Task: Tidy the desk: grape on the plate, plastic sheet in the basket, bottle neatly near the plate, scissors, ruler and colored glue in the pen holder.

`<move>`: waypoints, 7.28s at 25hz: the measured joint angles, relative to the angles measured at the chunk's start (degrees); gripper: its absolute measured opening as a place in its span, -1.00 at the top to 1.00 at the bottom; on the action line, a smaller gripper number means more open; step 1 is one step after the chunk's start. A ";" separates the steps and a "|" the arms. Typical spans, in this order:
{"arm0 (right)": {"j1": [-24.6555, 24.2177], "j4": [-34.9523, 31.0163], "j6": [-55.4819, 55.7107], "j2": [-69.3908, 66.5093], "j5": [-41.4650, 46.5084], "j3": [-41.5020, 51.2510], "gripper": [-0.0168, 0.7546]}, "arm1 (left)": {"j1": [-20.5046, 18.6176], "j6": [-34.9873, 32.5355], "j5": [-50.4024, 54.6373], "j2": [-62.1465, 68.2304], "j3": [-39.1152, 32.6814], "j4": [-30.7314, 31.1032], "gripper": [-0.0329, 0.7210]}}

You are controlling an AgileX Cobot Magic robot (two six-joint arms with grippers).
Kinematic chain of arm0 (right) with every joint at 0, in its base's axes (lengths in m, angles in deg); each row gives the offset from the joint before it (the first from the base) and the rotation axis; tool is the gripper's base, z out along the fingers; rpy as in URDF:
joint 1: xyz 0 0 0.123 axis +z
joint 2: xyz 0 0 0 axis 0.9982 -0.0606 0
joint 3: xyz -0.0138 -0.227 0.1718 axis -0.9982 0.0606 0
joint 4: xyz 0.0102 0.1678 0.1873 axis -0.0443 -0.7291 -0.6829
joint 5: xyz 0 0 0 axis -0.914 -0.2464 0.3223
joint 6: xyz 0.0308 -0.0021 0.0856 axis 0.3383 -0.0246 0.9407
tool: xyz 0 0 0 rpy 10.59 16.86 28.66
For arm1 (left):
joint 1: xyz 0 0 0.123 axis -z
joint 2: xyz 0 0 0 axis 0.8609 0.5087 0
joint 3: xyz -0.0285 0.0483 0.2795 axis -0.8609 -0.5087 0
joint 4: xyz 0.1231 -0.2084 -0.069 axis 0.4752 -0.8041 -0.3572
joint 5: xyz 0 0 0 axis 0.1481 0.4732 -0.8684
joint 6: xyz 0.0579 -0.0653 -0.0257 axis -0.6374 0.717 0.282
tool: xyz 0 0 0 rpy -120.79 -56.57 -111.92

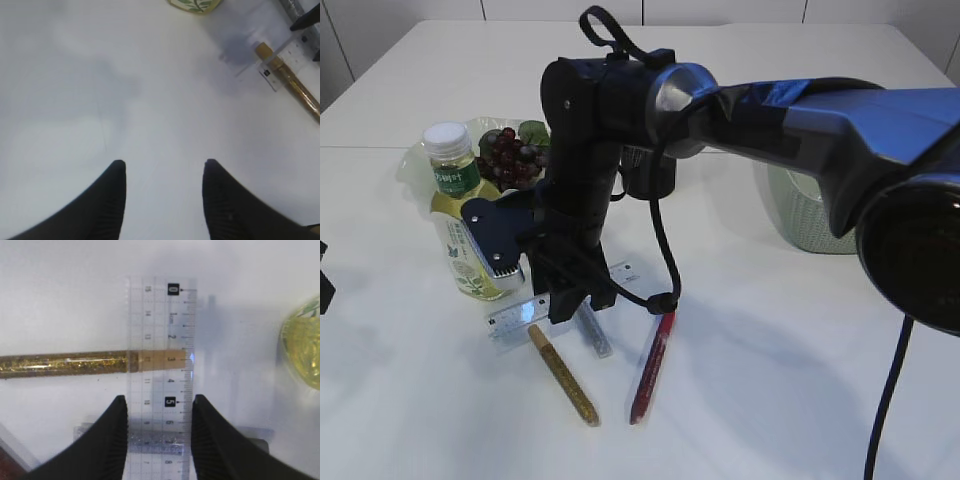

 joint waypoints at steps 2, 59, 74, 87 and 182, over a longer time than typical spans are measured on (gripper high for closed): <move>-0.76 -1.72 0.00 0.00 0.23 -1.10 0.15 | 0.00 0.00 0.00 0.00 0.00 0.00 -0.05; -30.51 -84.34 -15.79 -10.12 -19.74 -11.47 0.16 | 0.00 0.00 5.07 0.00 0.00 0.00 -0.05; -30.29 -87.22 -18.69 -11.52 -21.67 -11.56 0.16 | 0.00 0.00 5.07 0.00 0.00 0.00 -0.04; -29.71 -87.33 -18.67 -14.05 -21.76 -11.69 0.12 | 0.00 0.00 5.07 0.00 0.00 0.00 -0.02; -6.16 6.82 132.62 12.56 -10.19 25.89 0.11 | 0.00 0.00 3.09 0.00 0.00 0.10 0.07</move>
